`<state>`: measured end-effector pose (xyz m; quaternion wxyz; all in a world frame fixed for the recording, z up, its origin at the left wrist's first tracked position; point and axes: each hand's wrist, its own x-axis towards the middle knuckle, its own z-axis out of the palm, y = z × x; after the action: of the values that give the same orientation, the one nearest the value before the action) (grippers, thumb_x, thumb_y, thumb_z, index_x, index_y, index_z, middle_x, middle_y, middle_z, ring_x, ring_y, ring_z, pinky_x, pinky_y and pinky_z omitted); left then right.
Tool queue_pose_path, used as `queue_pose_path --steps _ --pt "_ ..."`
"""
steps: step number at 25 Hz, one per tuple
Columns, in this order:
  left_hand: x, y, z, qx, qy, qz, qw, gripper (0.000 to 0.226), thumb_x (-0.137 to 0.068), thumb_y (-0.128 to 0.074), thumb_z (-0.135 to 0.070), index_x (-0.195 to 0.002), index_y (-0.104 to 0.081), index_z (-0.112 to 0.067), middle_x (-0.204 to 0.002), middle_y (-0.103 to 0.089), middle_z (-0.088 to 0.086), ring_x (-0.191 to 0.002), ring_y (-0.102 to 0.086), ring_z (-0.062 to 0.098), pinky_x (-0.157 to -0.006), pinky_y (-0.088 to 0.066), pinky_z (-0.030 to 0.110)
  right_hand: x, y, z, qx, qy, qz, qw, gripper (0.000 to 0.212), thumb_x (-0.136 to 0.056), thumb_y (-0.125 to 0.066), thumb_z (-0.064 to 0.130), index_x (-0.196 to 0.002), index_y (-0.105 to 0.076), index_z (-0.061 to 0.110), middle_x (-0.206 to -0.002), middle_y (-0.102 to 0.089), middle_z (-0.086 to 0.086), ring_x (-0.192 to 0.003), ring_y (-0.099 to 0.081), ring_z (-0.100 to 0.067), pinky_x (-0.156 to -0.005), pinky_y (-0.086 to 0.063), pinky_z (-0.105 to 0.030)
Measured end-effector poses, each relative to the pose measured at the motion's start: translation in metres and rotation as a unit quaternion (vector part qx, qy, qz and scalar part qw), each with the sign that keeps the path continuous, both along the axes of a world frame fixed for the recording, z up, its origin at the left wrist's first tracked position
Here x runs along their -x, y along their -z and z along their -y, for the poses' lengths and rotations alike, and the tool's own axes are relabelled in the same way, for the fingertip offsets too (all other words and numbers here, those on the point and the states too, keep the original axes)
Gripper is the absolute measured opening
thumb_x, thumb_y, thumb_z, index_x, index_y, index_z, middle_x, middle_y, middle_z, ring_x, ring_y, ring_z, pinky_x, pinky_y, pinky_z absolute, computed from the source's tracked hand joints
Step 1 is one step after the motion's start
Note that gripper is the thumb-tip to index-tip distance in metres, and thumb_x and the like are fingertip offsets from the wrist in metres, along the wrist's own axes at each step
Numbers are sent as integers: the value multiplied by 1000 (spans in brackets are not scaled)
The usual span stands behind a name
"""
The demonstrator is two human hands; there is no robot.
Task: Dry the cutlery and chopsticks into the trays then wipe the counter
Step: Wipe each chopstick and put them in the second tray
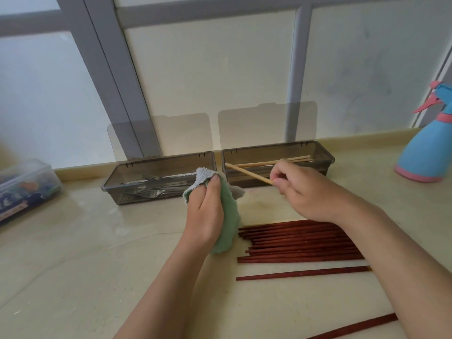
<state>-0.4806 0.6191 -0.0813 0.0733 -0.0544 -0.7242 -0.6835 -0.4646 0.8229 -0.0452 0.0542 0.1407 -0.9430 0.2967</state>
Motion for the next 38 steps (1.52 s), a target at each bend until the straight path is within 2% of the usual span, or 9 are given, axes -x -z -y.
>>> queue_pose_path --steps 3,10,14,17,21,26,32,35,38 --pt "-2 0 0 5 20 7 1000 59 -95 -39 -50 -93 -62 4 -81 -63 19 -76 -58 24 -80 -54 54 -5 3 13 5 -37 -4 999 17 -106 -44 23 -91 -49 31 -79 -57 0 -69 -52 -20 -66 -48 -43" --pt "-9 -4 -8 28 11 -34 999 51 -108 -32 -27 -62 -44 -12 -53 -43 -6 -52 -40 11 -51 -37 24 -9 12 43 75 -92 -37 992 18 -104 -48 15 -88 -48 23 -74 -56 1 -65 -51 -19 -63 -46 -44" --pt "-9 -4 -11 61 30 -60 996 51 -108 -33 -23 -62 -50 -8 -55 -46 -3 -52 -42 11 -52 -37 27 -8 13 42 82 -79 -39 993 13 -104 -49 19 -92 -52 24 -75 -60 5 -69 -55 -14 -67 -49 -41" --pt "0 -12 1 -10 -40 -42 998 50 -107 -35 -22 -67 -65 -13 -62 -65 -2 -58 -54 12 -56 -47 26 -7 10 31 55 -63 28 996 14 -106 -44 29 -103 -58 29 -78 -67 8 -71 -62 -6 -72 -53 -35" --pt "8 -9 11 -31 -123 -31 991 44 -107 -36 -32 -68 -48 -16 -63 -46 5 -59 -44 18 -60 -39 38 -7 15 36 25 -80 53 995 24 -108 -40 30 -96 -61 30 -66 -55 4 -57 -45 -13 -60 -45 -46" --pt "-4 -1 -8 35 -14 -54 998 49 -107 -35 -24 -63 -46 -5 -54 -46 3 -52 -46 15 -53 -43 34 -6 23 52 117 -87 35 989 29 -107 -42 23 -81 -52 20 -56 -49 13 -52 -40 -5 -55 -38 -36" --pt "11 -10 14 -37 -105 -46 993 43 -107 -38 -31 -73 -55 -11 -63 -55 1 -59 -50 15 -59 -44 34 -8 13 38 78 -73 96 990 28 -108 -43 28 -98 -68 24 -60 -60 4 -50 -49 -4 -63 -49 -30" --pt "-1 -7 2 38 -30 -95 994 43 -108 -36 -22 -73 -54 -4 -55 -54 -6 -52 -50 9 -54 -42 24 -9 18 48 74 -77 78 991 28 -106 -47 24 -90 -68 16 -57 -52 12 -52 -49 -1 -58 -40 -21" --pt "-5 -1 -8 106 62 -95 988 57 -108 -35 -23 -62 -55 3 -53 -57 6 -51 -53 16 -53 -45 34 -9 22 49 199 -75 118 970 32 -107 -45 22 -84 -60 5 -51 -44 7 -45 -39 -10 -48 -38 -28"
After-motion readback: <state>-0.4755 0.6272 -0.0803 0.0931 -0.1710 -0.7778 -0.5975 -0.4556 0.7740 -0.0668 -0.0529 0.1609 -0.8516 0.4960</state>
